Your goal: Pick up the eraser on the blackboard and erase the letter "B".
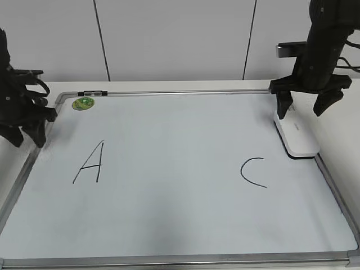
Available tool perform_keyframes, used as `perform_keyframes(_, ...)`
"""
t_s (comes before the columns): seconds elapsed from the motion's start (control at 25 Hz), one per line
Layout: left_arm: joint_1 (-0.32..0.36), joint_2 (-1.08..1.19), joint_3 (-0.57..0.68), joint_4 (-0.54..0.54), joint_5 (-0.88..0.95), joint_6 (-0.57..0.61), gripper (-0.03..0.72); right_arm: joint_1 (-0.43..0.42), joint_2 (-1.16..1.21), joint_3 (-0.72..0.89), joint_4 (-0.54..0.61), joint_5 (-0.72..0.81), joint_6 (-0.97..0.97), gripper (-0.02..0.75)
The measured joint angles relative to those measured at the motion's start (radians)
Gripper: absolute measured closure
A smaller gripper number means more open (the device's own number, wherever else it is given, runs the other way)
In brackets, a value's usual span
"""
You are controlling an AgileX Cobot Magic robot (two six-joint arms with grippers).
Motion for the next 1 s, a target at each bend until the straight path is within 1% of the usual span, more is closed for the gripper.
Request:
perform_keyframes(0.04, 0.000, -0.013, -0.002, 0.008, 0.003, 0.000, 0.208, 0.000, -0.008, 0.000, 0.000, 0.000, 0.002, 0.076)
perform_keyframes(0.12, 0.000, -0.038, -0.004, 0.017, 0.019, 0.000, 0.118, 0.000, -0.027, 0.000, 0.000, 0.000, 0.010, 0.076)
perform_keyframes(0.2, 0.000, -0.062, -0.004, 0.018, 0.040, 0.000, 0.087, 0.000, -0.047, 0.000, 0.000, 0.000, 0.016, 0.078)
perform_keyframes(0.4, 0.000, -0.094, -0.004, 0.018, 0.108, 0.000, 0.120, 0.000, -0.087, 0.000, 0.011, 0.002, 0.032, 0.104)
perform_keyframes(0.44, 0.000, -0.098, -0.004, 0.018, 0.120, 0.000, 0.125, 0.000, -0.118, 0.000, 0.029, 0.003, 0.035, 0.132)
perform_keyframes(0.56, 0.000, -0.119, -0.004, 0.018, 0.141, -0.019, 0.129, 0.000, -0.164, 0.023, 0.049, 0.003, 0.038, 0.161)
perform_keyframes(0.68, 0.000, -0.168, -0.004, 0.018, 0.145, -0.026, 0.137, 0.000, -0.235, 0.092, 0.057, 0.004, 0.040, 0.174)
perform_keyframes(1.0, -0.008, -0.373, -0.004, 0.029, 0.155, -0.028, 0.148, 0.000, -0.418, 0.299, 0.044, 0.010, 0.042, 0.181)
